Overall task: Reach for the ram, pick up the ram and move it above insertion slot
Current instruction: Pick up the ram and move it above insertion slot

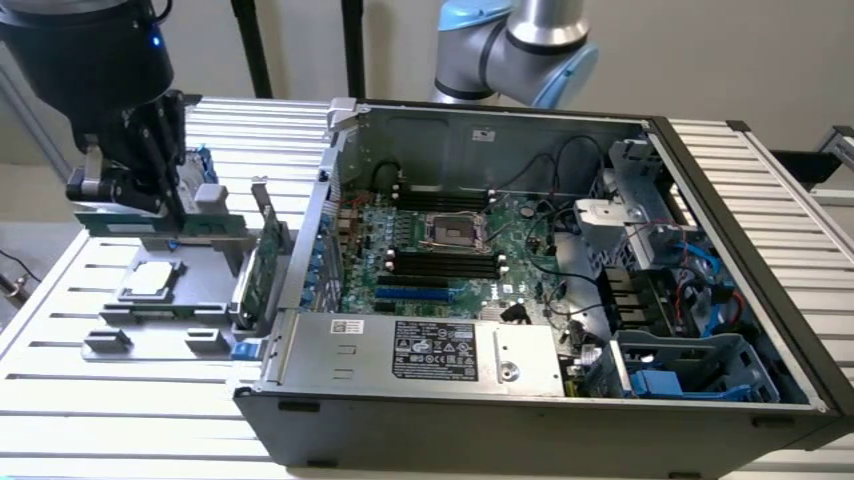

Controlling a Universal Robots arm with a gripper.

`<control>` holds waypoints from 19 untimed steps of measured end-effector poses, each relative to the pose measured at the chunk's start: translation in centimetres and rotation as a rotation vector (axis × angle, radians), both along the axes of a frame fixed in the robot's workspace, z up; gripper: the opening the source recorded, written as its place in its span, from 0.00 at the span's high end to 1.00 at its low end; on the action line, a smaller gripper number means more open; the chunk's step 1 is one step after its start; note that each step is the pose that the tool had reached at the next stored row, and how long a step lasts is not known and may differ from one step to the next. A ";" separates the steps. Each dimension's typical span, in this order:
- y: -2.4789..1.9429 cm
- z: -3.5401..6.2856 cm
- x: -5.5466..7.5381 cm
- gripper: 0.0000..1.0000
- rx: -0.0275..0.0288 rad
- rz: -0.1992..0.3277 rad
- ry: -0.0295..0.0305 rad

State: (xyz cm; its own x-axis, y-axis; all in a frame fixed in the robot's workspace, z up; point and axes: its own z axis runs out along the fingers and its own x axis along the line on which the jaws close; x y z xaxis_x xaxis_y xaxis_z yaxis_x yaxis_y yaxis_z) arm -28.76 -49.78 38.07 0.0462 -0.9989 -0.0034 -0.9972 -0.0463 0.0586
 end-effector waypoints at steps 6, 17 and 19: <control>0.04 0.26 2.4 0.87 0.0045 0.000 0.0009; 0.13 0.69 6.8 0.87 0.0121 0.000 0.0019; 0.15 0.76 7.6 0.87 0.0130 0.000 0.0020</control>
State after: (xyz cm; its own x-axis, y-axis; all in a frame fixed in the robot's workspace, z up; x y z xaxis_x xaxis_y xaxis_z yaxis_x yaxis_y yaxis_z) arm -21.13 -49.63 38.83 0.0464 -0.9988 -0.0165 -0.9971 -0.0473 0.0600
